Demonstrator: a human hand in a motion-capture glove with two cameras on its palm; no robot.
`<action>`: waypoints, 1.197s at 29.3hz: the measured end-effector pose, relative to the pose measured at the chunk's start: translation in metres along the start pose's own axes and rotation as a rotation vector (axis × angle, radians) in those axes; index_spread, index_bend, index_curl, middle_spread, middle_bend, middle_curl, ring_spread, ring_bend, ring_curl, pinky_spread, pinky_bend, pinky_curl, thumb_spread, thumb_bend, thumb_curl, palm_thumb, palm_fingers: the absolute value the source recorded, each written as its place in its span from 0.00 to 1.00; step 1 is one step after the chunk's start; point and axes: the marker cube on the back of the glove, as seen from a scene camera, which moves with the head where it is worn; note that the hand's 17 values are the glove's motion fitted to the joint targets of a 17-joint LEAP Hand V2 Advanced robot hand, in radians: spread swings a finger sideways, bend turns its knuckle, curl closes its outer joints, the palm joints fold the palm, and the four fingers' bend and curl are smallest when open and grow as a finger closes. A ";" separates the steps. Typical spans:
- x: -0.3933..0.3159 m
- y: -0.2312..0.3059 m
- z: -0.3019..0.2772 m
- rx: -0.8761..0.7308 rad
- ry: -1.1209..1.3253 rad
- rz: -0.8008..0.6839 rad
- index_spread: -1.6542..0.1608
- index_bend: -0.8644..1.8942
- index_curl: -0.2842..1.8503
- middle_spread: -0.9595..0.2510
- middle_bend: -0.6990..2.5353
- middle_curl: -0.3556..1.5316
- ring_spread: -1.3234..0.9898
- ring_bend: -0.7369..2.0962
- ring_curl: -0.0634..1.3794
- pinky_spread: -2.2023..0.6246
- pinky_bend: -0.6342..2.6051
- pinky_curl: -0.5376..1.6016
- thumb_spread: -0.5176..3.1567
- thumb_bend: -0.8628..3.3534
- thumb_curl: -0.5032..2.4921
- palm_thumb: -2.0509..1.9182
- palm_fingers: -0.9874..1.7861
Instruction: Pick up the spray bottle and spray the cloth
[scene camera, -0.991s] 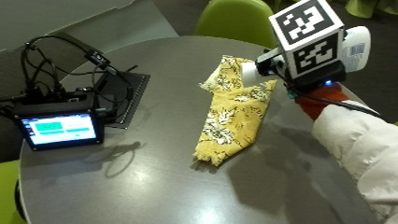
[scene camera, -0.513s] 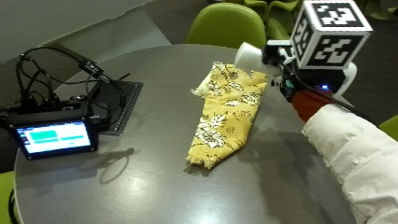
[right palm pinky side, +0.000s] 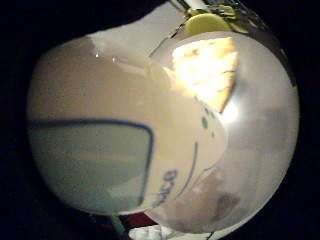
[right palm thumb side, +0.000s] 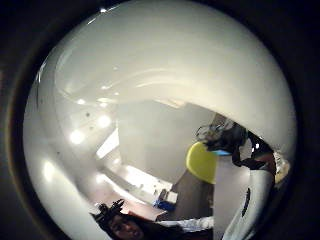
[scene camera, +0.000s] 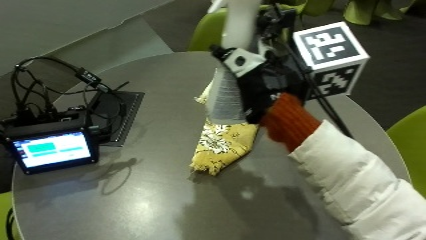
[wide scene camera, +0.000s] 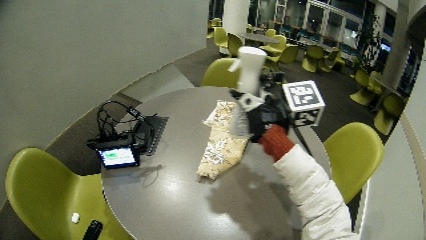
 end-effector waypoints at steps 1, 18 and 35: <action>-0.006 0.004 0.018 -0.043 -0.022 -0.005 0.77 0.36 0.33 0.77 0.34 0.45 0.52 0.42 0.37 0.83 0.23 0.36 0.38 0.23 0.37 0.80 0.56; -0.006 0.055 0.192 -0.430 -0.139 -0.008 0.76 0.36 0.30 0.81 0.35 0.45 0.54 0.42 0.37 0.85 0.25 0.37 0.45 0.23 0.37 0.81 0.50; 0.011 0.087 0.212 -0.526 -0.136 -0.094 0.75 0.37 0.29 0.82 0.35 0.45 0.54 0.42 0.38 0.84 0.24 0.39 0.49 0.23 0.37 0.81 0.48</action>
